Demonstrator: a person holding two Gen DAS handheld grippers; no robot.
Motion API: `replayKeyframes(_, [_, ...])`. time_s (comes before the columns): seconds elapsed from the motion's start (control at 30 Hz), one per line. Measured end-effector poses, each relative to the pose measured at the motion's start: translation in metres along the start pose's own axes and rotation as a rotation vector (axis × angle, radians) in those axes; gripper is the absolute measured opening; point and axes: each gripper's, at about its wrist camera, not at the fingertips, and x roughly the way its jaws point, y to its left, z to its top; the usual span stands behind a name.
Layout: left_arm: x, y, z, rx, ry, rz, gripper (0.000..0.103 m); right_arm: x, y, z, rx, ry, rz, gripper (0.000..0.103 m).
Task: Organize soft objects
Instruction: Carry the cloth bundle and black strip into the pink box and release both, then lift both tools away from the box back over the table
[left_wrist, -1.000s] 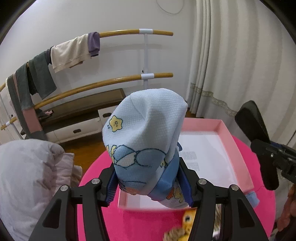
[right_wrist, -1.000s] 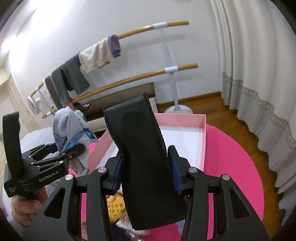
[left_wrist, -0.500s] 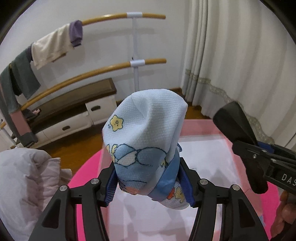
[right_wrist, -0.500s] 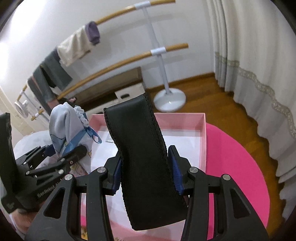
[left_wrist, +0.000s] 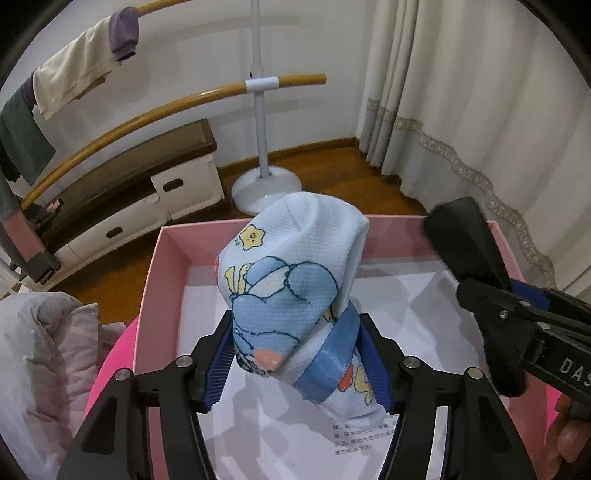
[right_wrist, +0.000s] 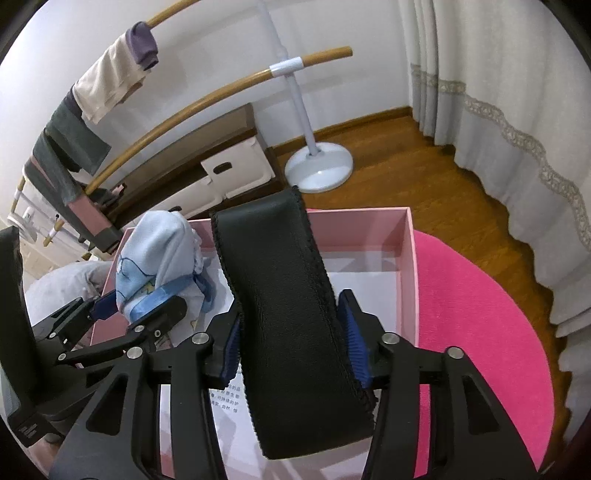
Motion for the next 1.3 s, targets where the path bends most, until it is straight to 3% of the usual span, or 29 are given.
replayKeyframes(0.07, [-0.001, 0.000, 0.000, -0.003, -0.008, 0.020, 0.071, 0.002, 0.000, 0.002, 0.004, 0.004, -0.002, 0.058])
replayKeyframes(0.13, [-0.006, -0.001, -0.002, -0.009, -0.035, 0.032, 0.091, 0.000, -0.001, 0.001, 0.012, -0.006, -0.008, 0.079])
replayKeyframes(0.2, [-0.014, -0.001, 0.001, -0.006, -0.075, 0.041, 0.099, -0.005, 0.000, 0.000, 0.016, -0.021, 0.012, 0.085])
replayKeyframes(0.23, [-0.019, -0.002, -0.004, 0.000, -0.087, 0.046, 0.103, -0.007, 0.001, -0.001, 0.019, -0.030, 0.011, 0.095])
replayKeyframes(0.3, [-0.025, -0.002, -0.003, 0.014, -0.109, 0.064, 0.103, -0.018, 0.001, -0.003, 0.037, -0.068, 0.014, 0.103])
replayKeyframes(0.57, [-0.070, -0.003, -0.021, 0.003, -0.203, 0.092, 0.103, -0.061, 0.006, -0.019, 0.062, -0.145, 0.042, 0.103])
replayKeyframes(0.9, [-0.167, 0.000, -0.122, -0.043, -0.359, 0.102, 0.103, -0.151, 0.031, -0.063, 0.021, -0.299, 0.037, 0.103])
replayKeyframes(1.3, [-0.260, 0.004, -0.230, -0.112, -0.444, 0.066, 0.103, -0.247, 0.057, -0.147, -0.040, -0.454, 0.009, 0.103])
